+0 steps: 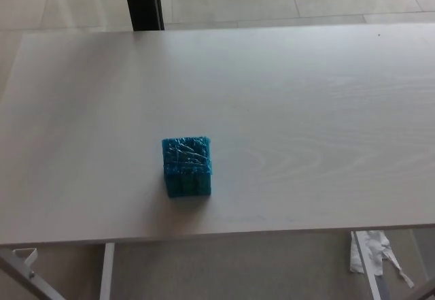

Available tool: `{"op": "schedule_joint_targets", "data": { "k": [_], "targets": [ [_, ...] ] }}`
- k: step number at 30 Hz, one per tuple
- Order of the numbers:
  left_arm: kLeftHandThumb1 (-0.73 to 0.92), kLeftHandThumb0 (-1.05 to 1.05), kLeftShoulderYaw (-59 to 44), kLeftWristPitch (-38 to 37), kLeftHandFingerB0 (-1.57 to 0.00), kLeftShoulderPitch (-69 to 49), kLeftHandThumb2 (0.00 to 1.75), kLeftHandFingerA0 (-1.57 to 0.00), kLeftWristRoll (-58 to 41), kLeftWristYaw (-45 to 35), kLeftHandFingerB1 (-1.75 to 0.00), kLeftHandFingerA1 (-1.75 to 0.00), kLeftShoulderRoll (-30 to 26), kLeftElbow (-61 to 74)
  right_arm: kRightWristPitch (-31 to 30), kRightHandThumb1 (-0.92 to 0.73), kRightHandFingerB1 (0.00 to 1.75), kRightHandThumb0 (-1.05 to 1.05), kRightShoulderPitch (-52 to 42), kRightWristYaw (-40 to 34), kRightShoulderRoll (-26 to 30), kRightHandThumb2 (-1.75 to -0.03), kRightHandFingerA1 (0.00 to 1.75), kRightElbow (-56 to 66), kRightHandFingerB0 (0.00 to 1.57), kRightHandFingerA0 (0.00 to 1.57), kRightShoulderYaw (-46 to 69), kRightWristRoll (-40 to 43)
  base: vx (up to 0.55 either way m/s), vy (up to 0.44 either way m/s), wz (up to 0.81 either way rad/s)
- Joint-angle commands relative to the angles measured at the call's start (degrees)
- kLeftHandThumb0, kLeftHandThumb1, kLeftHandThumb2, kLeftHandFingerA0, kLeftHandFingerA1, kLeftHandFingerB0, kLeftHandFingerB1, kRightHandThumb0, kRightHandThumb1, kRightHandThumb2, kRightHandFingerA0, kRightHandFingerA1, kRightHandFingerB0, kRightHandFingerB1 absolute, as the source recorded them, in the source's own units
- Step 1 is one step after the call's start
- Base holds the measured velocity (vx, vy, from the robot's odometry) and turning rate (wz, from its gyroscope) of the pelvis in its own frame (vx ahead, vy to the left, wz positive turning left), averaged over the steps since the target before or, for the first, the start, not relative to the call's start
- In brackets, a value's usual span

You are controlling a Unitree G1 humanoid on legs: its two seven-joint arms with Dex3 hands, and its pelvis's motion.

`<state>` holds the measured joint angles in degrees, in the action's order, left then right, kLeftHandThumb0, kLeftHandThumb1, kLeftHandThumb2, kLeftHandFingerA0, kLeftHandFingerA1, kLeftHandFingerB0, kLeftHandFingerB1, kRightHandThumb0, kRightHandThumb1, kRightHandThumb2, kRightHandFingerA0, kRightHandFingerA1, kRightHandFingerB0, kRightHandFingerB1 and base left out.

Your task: The robot uses its right hand to pick up a cube kept in the middle of the desk infront of it and hands it to a person

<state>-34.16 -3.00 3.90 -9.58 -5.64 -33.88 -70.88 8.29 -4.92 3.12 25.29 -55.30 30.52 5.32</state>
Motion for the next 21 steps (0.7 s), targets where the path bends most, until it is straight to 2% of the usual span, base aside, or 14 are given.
{"op": "schedule_joint_targets", "data": {
  "k": [1,2,4,5,6,8,12,13,14,16,17,19,20,21],
  "targets": [
    [0.48,-0.54,-1.6,-1.0,-0.65,0.7,0.56,-0.78,-3.2,-1.0,-0.42,-0.53,-0.8,-1.5,1.7,-0.50,0.36,-0.60,0.4,-0.6,1.2,-0.58,1.52,-0.4,0.48,1.09,2.2,3.6,0.00,0.000,0.00],
    [0.48,-0.56,-1.3,-1.7,-0.65,0.4,0.56,-0.77,-2.9,-1.4,-0.42,-0.54,-0.7,-1.3,0.6,-0.43,0.46,-0.71,0.4,-1.0,1.6,-0.76,1.47,0.0,0.42,1.19,2.7,3.8,0.00,0.000,0.00],
    [0.48,-0.56,-1.2,-1.7,-0.65,0.4,0.56,-0.77,-3.0,-1.4,-0.42,-0.54,-0.7,-1.4,0.6,-0.43,0.46,-0.71,0.5,-0.9,1.7,-0.76,1.47,-0.1,0.42,1.19,2.7,3.8,0.00,0.000,0.00],
    [0.48,-0.58,-0.5,-1.9,-0.68,0.3,0.56,-0.79,-2.5,-1.1,-0.42,-0.55,-0.7,-1.2,-0.6,-0.52,0.36,-0.61,0.5,-1.6,2.0,-0.56,1.49,0.3,0.46,1.15,2.9,3.8,0.00,0.000,0.00],
    [0.47,-0.58,-0.5,-1.9,-0.68,0.3,0.56,-0.79,-2.6,-1.1,-0.42,-0.55,-0.7,-1.3,-0.8,-0.52,0.36,-0.57,0.5,-2.0,2.1,-0.56,1.50,0.2,0.47,1.14,2.8,3.6,0.00,0.000,0.00],
    [0.47,-0.59,-0.7,-1.3,-0.65,0.5,0.56,-0.78,-3.1,-1.1,-0.41,-0.56,-0.8,-1.4,-0.1,-0.49,0.38,-0.50,1.4,-3.2,2.4,-0.58,1.53,-2.0,0.49,1.16,3.3,4.0,0.00,0.000,0.00],
    [0.47,-0.56,-0.4,-0.9,-0.64,0.7,0.55,-0.79,-3.3,-1.1,-0.42,-0.55,-1.1,-2.0,0.4,-0.50,0.36,-0.56,2.3,-4.3,3.0,-0.58,1.50,-3.8,0.45,1.15,3.1,3.7,0.00,0.000,0.00],
    [0.47,-0.58,-0.6,-1.1,-0.64,0.7,0.55,-0.77,-3.5,-1.2,-0.42,-0.56,-1.0,-2.0,0.6,-0.45,0.46,-0.67,2.7,-4.3,3.1,-0.75,1.46,-3.4,0.39,1.17,3.3,4.1,0.00,0.000,0.00],
    [0.47,-0.59,-0.4,-1.4,-0.66,0.6,0.55,-0.76,-3.4,-1.0,-0.42,-0.55,-0.9,-1.9,0.2,-0.52,0.36,-0.52,3.6,-4.5,3.3,-0.59,1.53,-3.0,0.44,1.13,3.9,4.8,0.00,0.000,0.00],
    [0.46,-0.59,-0.4,-1.3,-0.65,0.8,0.55,-0.77,-3.7,-1.1,-0.42,-0.56,-0.7,-1.9,0.0,-0.53,0.34,-0.47,4.6,-1.8,3.2,-0.56,1.54,-2.1,0.42,1.05,6.6,8.4,0.00,0.000,0.00],
    [0.46,-0.59,-0.4,-1.4,-0.67,0.7,0.55,-0.77,-3.8,-1.1,-0.42,-0.56,-0.7,-1.9,0.1,-0.44,0.47,-0.53,5.3,-2.3,3.3,-0.78,1.21,-1.6,0.36,0.92,6.8,8.4,0.00,0.000,0.00],
    [0.46,-0.59,-0.2,-1.1,-0.66,0.7,0.55,-0.78,-3.7,-1.0,-0.42,-0.56,-0.7,-1.9,-0.3,-0.43,0.46,-0.62,6.1,-2.5,3.5,-0.77,1.32,-0.6,0.37,0.98,7.1,8.5,0.00,0.000,0.00],
    [0.47,-0.58,-0.1,-1.3,-0.65,0.5,0.55,-0.79,-3.8,-1.5,-0.42,-0.58,-0.8,-1.8,1.2,-0.44,0.44,-0.54,7.2,-1.5,3.1,-0.73,1.34,0.9,0.33,1.17,7.8,9.6,0.00,0.000,0.00],
    [0.47,-0.57,0.1,-1.3,-0.64,0.4,0.55,-0.78,-3.7,-1.6,-0.42,-0.58,-0.7,-1.8,2.1,-0.42,0.45,-0.56,8.1,-1.2,3.0,-0.75,1.27,2.3,0.35,1.22,7.7,9.8,0.00,0.000,0.00]
  ]
}}
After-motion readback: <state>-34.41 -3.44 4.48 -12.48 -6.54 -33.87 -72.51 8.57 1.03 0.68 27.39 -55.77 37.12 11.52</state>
